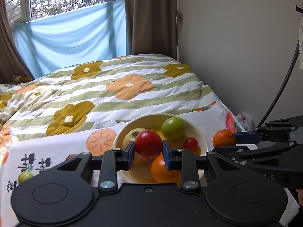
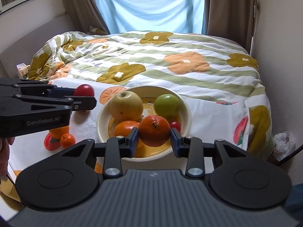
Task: Organize fruits
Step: 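Carry the tomato and tangerine with both tools over the cream bowl, then release the tomato into the bowl with the left tool while the right tool releases the tangerine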
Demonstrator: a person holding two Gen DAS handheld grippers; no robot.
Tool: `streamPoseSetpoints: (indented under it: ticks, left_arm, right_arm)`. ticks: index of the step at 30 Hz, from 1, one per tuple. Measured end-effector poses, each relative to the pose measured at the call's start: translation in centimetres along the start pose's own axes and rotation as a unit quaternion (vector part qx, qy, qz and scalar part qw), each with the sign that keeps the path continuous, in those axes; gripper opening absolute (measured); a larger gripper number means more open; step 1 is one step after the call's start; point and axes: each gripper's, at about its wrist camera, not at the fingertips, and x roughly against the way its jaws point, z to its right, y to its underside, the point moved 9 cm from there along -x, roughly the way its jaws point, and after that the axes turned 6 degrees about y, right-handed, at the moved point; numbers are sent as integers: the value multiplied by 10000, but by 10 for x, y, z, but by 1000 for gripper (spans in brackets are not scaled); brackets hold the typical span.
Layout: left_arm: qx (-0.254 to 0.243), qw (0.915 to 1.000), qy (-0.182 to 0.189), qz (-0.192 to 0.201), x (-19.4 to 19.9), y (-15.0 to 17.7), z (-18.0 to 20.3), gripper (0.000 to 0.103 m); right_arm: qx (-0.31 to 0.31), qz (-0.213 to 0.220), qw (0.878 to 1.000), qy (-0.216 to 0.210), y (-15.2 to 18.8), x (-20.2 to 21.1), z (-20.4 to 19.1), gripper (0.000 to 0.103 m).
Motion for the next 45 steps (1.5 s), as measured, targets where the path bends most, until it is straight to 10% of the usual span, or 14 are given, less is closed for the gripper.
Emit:
streamPoseSetpoints:
  ticks: [19,23,45]
  left_arm:
    - [-721,9947,105,-729,-98,2,40,47]
    - [-669,9961,63,-565,-92,-2,38,81]
    - [430,9972,-520,-315,-24,16,-27,82]
  right_arm:
    - [-472,-334,9982,185,25,-37,67,51]
    - [-501,-367,9979,187,29,-38,70,51]
    - [122,-330,9985,-408,6,-67,19,51]
